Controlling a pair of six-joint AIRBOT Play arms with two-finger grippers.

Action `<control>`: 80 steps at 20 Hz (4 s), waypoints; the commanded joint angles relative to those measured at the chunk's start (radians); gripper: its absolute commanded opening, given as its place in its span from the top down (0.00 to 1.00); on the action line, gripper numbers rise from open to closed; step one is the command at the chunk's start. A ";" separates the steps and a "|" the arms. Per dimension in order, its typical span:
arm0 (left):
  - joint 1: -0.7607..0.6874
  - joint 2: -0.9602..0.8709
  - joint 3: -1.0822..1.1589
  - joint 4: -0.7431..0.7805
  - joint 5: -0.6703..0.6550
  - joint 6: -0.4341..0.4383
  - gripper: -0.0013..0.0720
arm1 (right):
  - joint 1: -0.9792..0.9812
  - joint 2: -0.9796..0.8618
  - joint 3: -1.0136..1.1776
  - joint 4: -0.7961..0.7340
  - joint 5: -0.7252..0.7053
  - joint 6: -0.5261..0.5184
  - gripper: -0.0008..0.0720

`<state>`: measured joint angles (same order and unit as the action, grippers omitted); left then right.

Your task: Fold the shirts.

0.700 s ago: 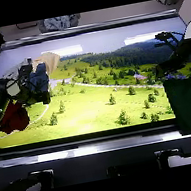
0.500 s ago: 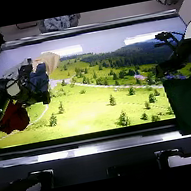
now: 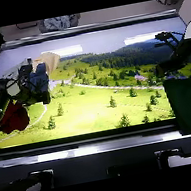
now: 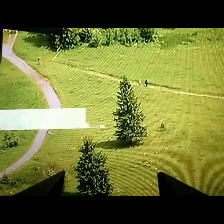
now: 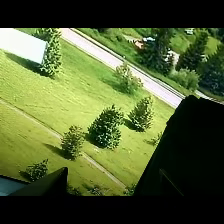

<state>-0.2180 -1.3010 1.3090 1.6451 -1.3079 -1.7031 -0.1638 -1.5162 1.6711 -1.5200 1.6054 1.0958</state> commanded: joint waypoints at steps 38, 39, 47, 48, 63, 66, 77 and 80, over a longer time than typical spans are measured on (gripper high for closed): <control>0.016 0.012 0.670 -0.307 0.116 0.230 0.94 | 0.000 0.261 0.006 0.132 -0.288 -0.090 0.07; -0.068 0.065 0.640 -0.312 0.121 0.229 0.94 | 0.000 0.312 0.006 0.132 -0.265 -0.090 0.07; -0.453 0.024 0.303 -0.240 0.124 0.169 0.94 | 0.000 0.533 0.006 0.122 -0.053 -0.090 0.07; -0.455 -0.005 0.235 -0.243 0.124 0.159 0.94 | 0.000 0.531 0.001 0.122 -0.022 -0.089 0.08; 0.003 -0.062 0.113 -0.314 -0.130 0.239 0.01 | 0.000 0.222 -0.382 0.288 -0.048 -0.148 0.07; 0.049 -0.034 -0.166 -0.563 -0.047 0.291 0.01 | 0.000 0.222 -0.537 0.336 -0.102 -0.169 0.07; -0.093 -0.042 -0.499 -1.099 0.463 0.412 0.09 | 0.000 0.216 -0.798 0.492 -0.236 -0.235 0.02; -0.118 -0.060 -0.499 -1.126 0.533 0.409 0.62 | 0.000 0.211 -0.848 0.544 -0.271 -0.249 0.02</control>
<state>-0.3099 -1.3495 0.8211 0.5755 -0.8806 -1.2942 -0.1638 -1.3014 0.8715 -1.0443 1.3758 0.8688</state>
